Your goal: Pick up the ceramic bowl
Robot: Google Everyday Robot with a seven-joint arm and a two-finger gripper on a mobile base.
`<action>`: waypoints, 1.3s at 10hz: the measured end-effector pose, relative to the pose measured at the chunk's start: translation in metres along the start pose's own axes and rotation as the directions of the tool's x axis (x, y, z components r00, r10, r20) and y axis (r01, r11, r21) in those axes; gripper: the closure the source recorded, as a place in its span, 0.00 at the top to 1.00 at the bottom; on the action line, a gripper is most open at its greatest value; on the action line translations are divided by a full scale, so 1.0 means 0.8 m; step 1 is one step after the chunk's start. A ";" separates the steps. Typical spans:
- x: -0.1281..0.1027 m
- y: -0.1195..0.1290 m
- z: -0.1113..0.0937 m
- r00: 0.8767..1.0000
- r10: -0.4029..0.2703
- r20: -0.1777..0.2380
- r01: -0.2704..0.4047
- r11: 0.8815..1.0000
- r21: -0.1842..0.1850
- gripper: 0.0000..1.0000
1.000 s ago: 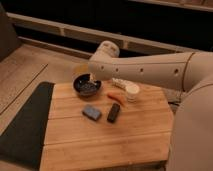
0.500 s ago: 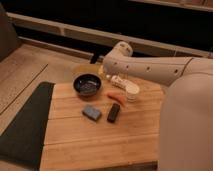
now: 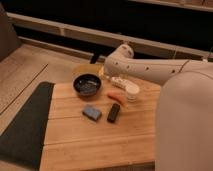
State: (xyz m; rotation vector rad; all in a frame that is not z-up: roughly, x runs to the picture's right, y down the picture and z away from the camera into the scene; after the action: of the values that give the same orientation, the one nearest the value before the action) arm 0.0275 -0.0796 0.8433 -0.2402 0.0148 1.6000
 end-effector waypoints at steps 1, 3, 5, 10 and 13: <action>0.001 -0.003 0.002 1.000 0.000 -0.006 0.000 1.000 0.003 0.65; 0.011 -0.002 0.024 0.999 -0.023 -0.047 0.023 1.000 0.003 0.65; 0.022 0.013 0.059 0.994 -0.054 -0.100 0.052 0.999 -0.016 0.65; 0.048 0.024 0.152 0.955 -0.142 -0.261 0.133 0.990 -0.053 0.65; 0.053 0.024 0.192 0.932 -0.147 -0.332 0.132 0.989 -0.069 0.61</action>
State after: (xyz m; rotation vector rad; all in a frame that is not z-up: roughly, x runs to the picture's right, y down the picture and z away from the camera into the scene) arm -0.0148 -0.0141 0.9839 -0.5372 0.2211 1.4027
